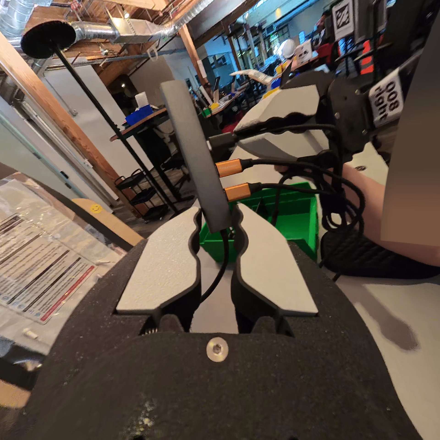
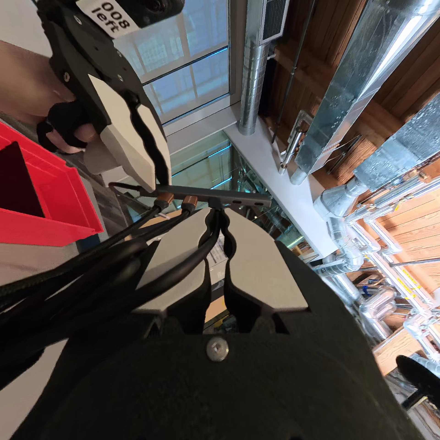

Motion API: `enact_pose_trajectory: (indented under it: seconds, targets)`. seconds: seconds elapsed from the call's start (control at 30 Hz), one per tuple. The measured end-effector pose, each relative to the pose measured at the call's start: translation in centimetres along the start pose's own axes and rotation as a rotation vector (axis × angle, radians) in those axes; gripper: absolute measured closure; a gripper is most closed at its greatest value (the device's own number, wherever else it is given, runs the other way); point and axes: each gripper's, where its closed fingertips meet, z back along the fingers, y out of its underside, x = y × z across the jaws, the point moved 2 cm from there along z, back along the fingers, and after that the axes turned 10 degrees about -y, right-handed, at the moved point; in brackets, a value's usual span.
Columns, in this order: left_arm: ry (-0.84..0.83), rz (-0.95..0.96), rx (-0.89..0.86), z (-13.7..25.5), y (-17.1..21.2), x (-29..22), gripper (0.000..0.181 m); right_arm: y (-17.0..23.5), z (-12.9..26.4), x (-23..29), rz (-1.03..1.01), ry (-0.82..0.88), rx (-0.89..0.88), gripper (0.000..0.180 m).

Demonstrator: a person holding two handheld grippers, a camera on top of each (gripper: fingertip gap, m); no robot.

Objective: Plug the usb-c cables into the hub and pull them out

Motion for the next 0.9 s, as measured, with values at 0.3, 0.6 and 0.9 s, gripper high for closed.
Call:
enact_pose_trajectory:
  seconds: [0.3, 0.6, 0.9]
  targets:
    - [0.166, 0.335, -0.237, 4.0, -3.2, 2.2, 0.147, -1.9, -0.6, 1.4, 0.130, 0.007, -0.050, 0.174]
    - [0.416, 0.597, -0.135, 3.3, -0.9, 2.6, 0.177, -3.0, -2.1, 3.9, 0.160, -0.057, -0.119, 0.174]
    - [0.419, 0.601, -0.099, 3.1, -0.1, 2.7, 0.165, -2.6, -2.3, 4.2, 0.130, -0.066, -0.140, 0.174]
